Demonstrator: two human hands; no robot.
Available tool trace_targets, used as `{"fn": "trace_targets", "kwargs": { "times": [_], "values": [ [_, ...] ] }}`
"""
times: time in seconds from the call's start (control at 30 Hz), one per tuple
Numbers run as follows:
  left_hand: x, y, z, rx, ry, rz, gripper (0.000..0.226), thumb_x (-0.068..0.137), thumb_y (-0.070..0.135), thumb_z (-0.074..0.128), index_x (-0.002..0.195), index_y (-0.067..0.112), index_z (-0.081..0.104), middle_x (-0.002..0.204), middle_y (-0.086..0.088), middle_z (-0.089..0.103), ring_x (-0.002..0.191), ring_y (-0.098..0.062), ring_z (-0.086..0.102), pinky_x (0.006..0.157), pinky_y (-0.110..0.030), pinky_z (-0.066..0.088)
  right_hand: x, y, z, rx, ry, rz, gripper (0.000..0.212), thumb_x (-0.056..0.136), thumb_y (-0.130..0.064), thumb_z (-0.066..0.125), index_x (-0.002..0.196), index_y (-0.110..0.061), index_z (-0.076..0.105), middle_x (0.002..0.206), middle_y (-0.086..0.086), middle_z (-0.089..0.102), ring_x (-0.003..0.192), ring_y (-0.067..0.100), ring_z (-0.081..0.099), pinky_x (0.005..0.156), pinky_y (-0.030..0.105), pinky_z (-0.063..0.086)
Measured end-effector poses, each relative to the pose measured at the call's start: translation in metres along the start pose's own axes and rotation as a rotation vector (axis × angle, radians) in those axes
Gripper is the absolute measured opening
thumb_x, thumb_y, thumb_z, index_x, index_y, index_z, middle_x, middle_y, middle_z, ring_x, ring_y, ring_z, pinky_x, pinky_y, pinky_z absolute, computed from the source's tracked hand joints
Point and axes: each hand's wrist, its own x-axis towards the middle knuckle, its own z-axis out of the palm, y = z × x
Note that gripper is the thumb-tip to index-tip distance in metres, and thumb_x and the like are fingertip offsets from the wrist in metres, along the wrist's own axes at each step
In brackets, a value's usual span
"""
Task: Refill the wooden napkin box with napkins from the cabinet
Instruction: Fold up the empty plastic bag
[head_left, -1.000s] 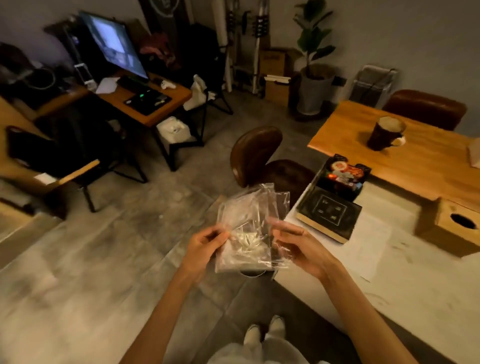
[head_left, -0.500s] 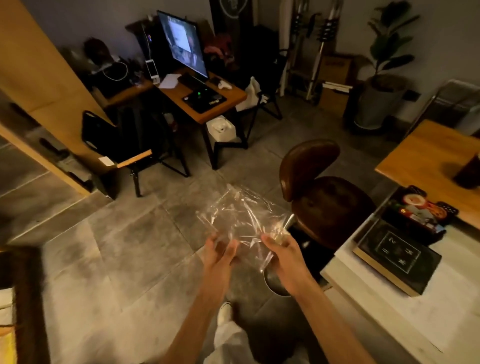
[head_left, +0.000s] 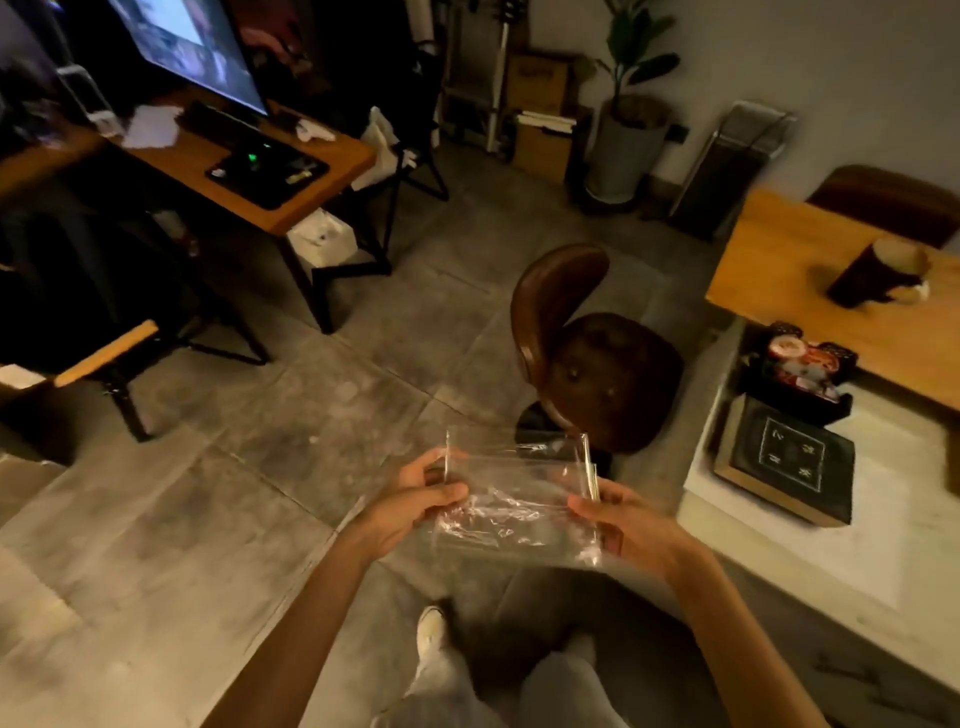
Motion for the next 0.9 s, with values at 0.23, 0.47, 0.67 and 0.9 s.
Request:
{"fn": "trace_targets", "kwargs": {
  "times": [0.23,0.47,0.67,0.9],
  "values": [
    [0.095,-0.1,-0.004,-0.067,-0.026,-0.309,0.031,0.085,-0.012,0.061,0.112,0.001,0.067,0.107,-0.018,0.068,0.088,-0.019,0.07,0.074,-0.025,0.057,0.079,0.104,-0.058,0.086,0.107,0.227,0.028,0.085,-0.007,0.066,0.112,-0.006,0.072,0.109,0.018,0.072,0.095,0.027,0.069,0.092,0.043,0.054],
    [0.258,-0.247,-0.016,-0.123,-0.031,-0.5,0.046,0.091,-0.004,0.056,0.134,0.009,0.052,0.122,-0.014,0.059,0.095,-0.02,0.066,0.085,-0.034,0.051,0.225,0.248,-0.13,0.17,0.481,0.348,0.006,0.093,-0.006,0.058,0.088,-0.006,0.06,0.065,0.008,0.055,0.047,0.009,0.05,0.052,0.027,0.042],
    [0.387,-0.386,0.008,0.574,0.015,-0.094,0.066,0.097,0.026,0.054,0.153,0.028,0.019,0.159,-0.003,0.021,0.144,-0.019,0.023,0.116,-0.042,0.03,0.364,0.379,-0.196,0.225,0.775,0.301,0.006,0.094,-0.015,0.062,0.091,-0.013,0.057,0.087,0.01,0.063,0.076,0.02,0.059,0.072,0.036,0.049],
    [0.46,-0.513,0.025,1.48,-0.296,0.285,0.062,0.103,0.034,0.034,0.155,0.026,0.001,0.16,-0.009,-0.018,0.146,-0.033,-0.019,0.121,-0.049,-0.003,0.481,0.475,-0.23,-0.346,0.789,0.156,0.059,0.089,-0.066,0.046,0.132,-0.027,0.042,0.137,0.02,0.052,0.118,0.036,0.057,0.096,0.051,0.051]
  ]
}}
